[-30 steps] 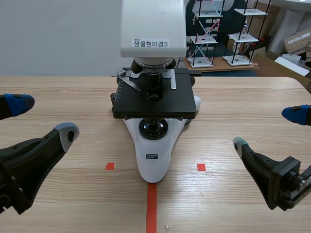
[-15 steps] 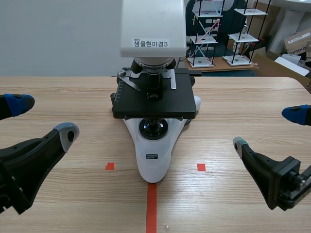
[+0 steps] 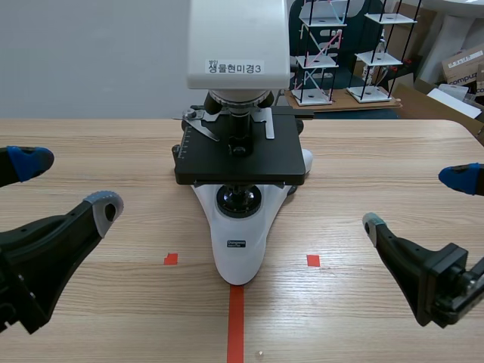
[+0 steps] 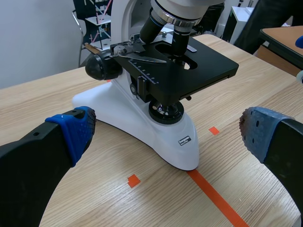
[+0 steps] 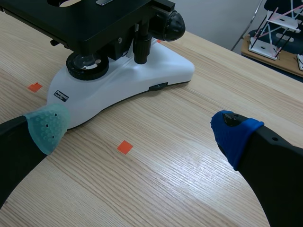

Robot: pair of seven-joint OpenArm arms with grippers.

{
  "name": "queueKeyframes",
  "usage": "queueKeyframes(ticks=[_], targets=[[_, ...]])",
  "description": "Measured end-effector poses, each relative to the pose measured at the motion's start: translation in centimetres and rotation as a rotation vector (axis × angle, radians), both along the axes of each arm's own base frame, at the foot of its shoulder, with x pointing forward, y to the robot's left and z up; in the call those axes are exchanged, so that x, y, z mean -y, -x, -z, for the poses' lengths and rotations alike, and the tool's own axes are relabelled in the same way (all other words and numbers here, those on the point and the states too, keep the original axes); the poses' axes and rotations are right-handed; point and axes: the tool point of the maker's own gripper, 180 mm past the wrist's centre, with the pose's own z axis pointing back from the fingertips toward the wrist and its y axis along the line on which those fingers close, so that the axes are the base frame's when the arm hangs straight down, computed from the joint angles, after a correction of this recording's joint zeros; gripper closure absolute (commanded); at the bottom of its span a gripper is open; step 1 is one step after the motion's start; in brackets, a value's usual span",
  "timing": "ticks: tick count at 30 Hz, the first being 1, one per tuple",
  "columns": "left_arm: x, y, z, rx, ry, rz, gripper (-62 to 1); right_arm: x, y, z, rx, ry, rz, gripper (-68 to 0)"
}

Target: Point at the objective lens

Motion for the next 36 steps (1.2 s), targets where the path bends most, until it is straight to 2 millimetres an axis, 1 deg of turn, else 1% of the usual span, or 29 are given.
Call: queueKeyframes(ticks=[25,26,27,29,31,32,34,36], targets=[[0.0,0.0,0.0,0.0,0.0,0.0,-62.3,0.0,0.0,-0.01,0.0,0.0,0.0,-66.7],[0.0,0.0,0.0,0.0,0.0,0.0,-59.2,0.0,0.0,-0.01,0.0,0.0,0.0,-66.7],[0.0,0.0,0.0,0.0,0.0,0.0,-54.3,0.0,0.0,-0.01,0.0,0.0,0.0,-66.7],[0.0,0.0,0.0,0.0,0.0,0.0,-40.8,0.0,0.0,-0.01,0.0,0.0,0.0,-66.7],[0.0,-0.01,0.0,0.0,-0.001,0.001,-25.5,0.0,0.0,-0.01,0.0,0.0,0.0,-66.7],[0.0,0.0,0.0,0.0,-0.002,0.002,-19.7,0.0,0.0,-0.01,0.0,0.0,0.0,-66.7],[0.05,0.04,0.02,0.001,-0.013,0.015,-12.7,0.0,0.0,-0.01,0.0,0.0,0.0,-66.7],[0.1,0.04,-0.44,0.023,-0.016,0.034,-8.3,0.0,0.0,-0.01,0.0,0.0,0.0,-66.7]])
